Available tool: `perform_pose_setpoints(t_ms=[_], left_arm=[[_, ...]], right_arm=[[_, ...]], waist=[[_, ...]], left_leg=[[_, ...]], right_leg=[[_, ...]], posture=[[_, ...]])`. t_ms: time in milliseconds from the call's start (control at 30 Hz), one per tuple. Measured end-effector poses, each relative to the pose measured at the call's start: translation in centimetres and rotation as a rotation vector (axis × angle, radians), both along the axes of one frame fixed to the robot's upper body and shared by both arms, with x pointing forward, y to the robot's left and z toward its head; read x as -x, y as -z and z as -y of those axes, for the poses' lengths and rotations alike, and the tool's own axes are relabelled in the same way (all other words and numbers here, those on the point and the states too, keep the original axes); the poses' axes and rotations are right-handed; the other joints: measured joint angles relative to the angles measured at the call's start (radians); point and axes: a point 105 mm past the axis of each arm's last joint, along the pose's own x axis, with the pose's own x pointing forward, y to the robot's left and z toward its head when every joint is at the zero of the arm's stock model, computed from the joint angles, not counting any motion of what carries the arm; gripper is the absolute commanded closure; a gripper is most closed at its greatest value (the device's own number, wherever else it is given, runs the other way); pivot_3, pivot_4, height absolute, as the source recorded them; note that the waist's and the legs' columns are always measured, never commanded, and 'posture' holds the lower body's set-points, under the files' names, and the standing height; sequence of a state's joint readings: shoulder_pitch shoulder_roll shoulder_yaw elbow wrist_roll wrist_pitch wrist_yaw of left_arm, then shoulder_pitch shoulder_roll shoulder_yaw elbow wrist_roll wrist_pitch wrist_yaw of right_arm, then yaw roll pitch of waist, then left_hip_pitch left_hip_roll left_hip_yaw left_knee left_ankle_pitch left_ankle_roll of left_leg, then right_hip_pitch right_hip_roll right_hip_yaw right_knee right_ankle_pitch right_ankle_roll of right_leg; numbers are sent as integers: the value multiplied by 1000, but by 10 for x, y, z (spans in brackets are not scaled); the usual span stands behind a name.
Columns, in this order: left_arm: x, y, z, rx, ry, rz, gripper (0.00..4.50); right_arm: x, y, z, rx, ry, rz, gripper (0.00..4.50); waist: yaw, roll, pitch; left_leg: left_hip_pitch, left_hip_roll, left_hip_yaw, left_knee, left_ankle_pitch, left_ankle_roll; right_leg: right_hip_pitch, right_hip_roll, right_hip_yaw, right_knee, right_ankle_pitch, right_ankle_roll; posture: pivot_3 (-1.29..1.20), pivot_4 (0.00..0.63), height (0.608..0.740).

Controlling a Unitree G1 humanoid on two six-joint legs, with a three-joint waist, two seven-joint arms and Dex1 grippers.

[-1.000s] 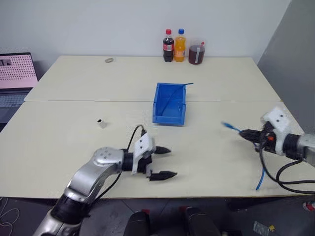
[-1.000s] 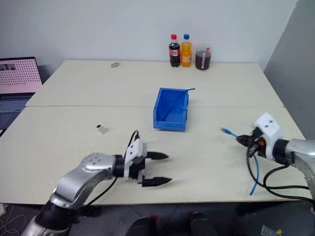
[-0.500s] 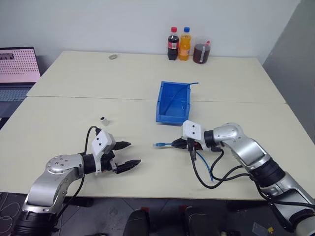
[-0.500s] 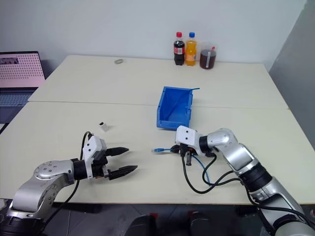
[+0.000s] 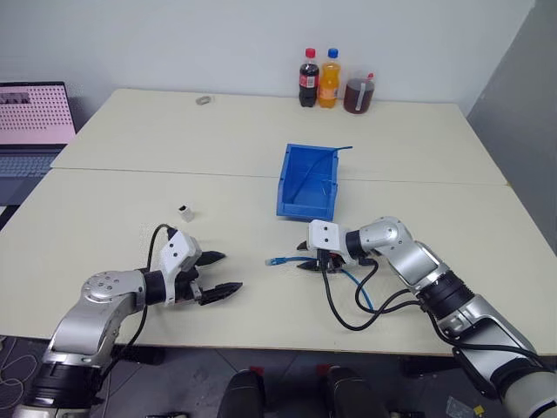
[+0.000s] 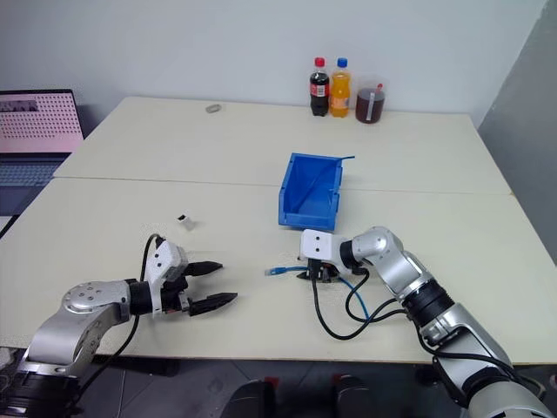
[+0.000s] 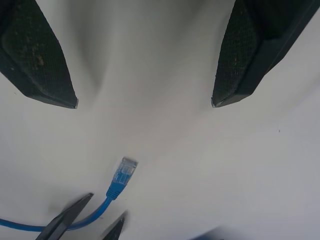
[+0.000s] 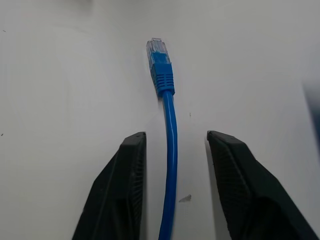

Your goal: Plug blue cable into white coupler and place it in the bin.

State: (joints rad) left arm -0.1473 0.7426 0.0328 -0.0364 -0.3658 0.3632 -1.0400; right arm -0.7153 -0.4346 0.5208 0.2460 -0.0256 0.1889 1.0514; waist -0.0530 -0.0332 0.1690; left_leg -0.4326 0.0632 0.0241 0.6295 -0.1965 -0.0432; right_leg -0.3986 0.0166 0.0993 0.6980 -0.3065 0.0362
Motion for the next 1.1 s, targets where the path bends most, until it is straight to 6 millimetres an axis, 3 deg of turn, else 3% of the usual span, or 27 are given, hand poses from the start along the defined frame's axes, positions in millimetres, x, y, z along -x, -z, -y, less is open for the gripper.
perform_pose_setpoints(t_ms=[167, 333, 567, 600, 700, 1100], left_arm=[[-10, 4, 16, -11, 61, 12, 0], [-23, 10, 41, -31, 132, 47, 0], [-36, 15, 56, -86, 178, 108, 0], [-37, 15, 57, -96, 189, 112, 283], [-36, 16, 58, -98, 208, 109, 581], [-31, 21, 68, -103, 279, 70, 2982]], right_arm=[[17, -11, 8, -43, -6, -75, 281], [40, -30, 16, -133, 31, -153, 281], [61, -31, 28, -188, 132, -213, 281], [62, -32, 29, -195, 145, -213, 241], [65, -35, 28, -210, 165, -217, 241], [60, -44, 30, -277, 252, -188, 241]], waist=[[5, 0, 0], [13, 0, 0], [21, 0, 0], [21, 0, 0], [21, 0, 0], [21, 0, -1]], left_leg=[[0, 0, 0, 0, 0, 0], [0, 0, -2, 0, 0, 0], [0, -1, -3, 1, 0, 0], [0, -1, -3, 1, 0, 0], [2, -1, -3, 1, 0, 0], [5, -1, -4, 1, 0, 0]], right_leg=[[1, 0, 0, 0, 0, 0], [2, 1, -1, 0, 0, 0], [4, 1, -1, -1, 0, 0], [4, 1, -1, -1, 0, 0], [5, 1, -1, -1, 0, 1], [10, 1, -2, -2, -1, 2]], posture=[[0, 150, 740], [0, 150, 740], [0, 150, 740], [0, 150, 740], [0, 150, 740], [0, 150, 740]])
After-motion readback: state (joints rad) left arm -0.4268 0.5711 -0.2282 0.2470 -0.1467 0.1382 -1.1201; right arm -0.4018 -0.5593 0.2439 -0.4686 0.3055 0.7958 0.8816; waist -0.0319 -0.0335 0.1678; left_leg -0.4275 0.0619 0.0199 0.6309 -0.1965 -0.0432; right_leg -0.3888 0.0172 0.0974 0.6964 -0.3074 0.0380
